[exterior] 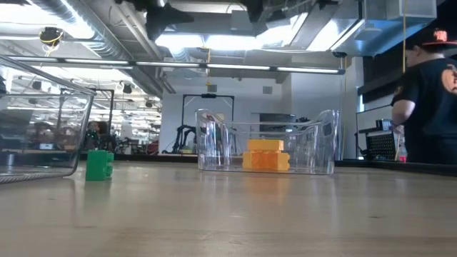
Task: Sort & place blocks by color
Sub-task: Put the green game piece into the top transparent bin
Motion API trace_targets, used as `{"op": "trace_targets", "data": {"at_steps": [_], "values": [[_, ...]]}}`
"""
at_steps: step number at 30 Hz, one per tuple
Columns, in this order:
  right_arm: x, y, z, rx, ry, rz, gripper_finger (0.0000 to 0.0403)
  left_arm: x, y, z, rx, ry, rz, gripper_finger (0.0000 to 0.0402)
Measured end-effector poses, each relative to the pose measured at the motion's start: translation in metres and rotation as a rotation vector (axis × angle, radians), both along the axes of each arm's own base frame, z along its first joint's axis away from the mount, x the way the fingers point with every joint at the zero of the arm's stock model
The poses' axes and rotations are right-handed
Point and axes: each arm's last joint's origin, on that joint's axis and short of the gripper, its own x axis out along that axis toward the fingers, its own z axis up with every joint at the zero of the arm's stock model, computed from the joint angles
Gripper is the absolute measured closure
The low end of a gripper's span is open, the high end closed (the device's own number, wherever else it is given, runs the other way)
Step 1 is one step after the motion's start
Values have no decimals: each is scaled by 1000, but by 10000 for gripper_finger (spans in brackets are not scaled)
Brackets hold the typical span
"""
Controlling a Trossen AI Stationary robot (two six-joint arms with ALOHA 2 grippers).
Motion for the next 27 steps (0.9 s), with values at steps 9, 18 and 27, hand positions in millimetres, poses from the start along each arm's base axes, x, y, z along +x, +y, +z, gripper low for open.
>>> {"op": "trace_targets", "data": {"at_steps": [9, 18, 27], "values": [[-25, -21, 47, -92, 162, -66, 107, 34, -42, 10, 195, 630, -320, 198], [-37, -31, 59, -191, 263, -155, 107, 84, -80, -13, 536, 834, -554, 197], [-39, -32, 56, -184, 299, -160, 107, 105, -92, -51, 610, 936, -703, 198]]}}
